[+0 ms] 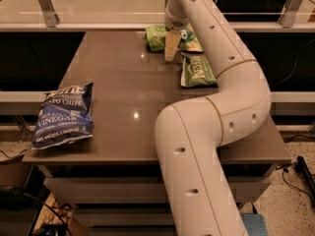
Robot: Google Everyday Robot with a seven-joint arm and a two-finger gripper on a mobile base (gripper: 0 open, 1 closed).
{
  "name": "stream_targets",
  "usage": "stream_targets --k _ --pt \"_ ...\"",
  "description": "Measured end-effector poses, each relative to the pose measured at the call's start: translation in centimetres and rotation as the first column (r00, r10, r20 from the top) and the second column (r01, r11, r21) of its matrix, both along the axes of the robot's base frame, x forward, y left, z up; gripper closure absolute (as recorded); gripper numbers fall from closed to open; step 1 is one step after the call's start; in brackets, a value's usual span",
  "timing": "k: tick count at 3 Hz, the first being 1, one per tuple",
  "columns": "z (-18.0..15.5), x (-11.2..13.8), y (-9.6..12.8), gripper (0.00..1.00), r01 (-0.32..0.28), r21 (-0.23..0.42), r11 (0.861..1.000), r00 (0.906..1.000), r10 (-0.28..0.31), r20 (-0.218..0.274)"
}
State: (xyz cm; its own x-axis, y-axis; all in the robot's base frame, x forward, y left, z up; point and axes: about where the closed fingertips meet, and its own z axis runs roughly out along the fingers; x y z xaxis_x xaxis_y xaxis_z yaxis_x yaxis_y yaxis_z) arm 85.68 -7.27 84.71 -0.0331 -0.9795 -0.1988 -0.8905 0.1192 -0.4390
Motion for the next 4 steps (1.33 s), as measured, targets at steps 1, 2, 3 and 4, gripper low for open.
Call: stream_targets --k 1,2,3,4 --pt "-0.45 0.41 0.07 0.0 0.008 -0.006 1.0 1.0 -0.008 0.004" --pt "-0.49 0.7 0.22 0.18 0.003 -0.018 1.0 0.9999 -0.003 0.014" --pt "-0.32 0.9 0.43 0.41 -0.008 -0.029 1.0 0.9997 0.009 0.024" --pt "-0.77 1.03 0.57 0.64 -0.009 -0.029 1.0 0.9997 0.01 0.021"
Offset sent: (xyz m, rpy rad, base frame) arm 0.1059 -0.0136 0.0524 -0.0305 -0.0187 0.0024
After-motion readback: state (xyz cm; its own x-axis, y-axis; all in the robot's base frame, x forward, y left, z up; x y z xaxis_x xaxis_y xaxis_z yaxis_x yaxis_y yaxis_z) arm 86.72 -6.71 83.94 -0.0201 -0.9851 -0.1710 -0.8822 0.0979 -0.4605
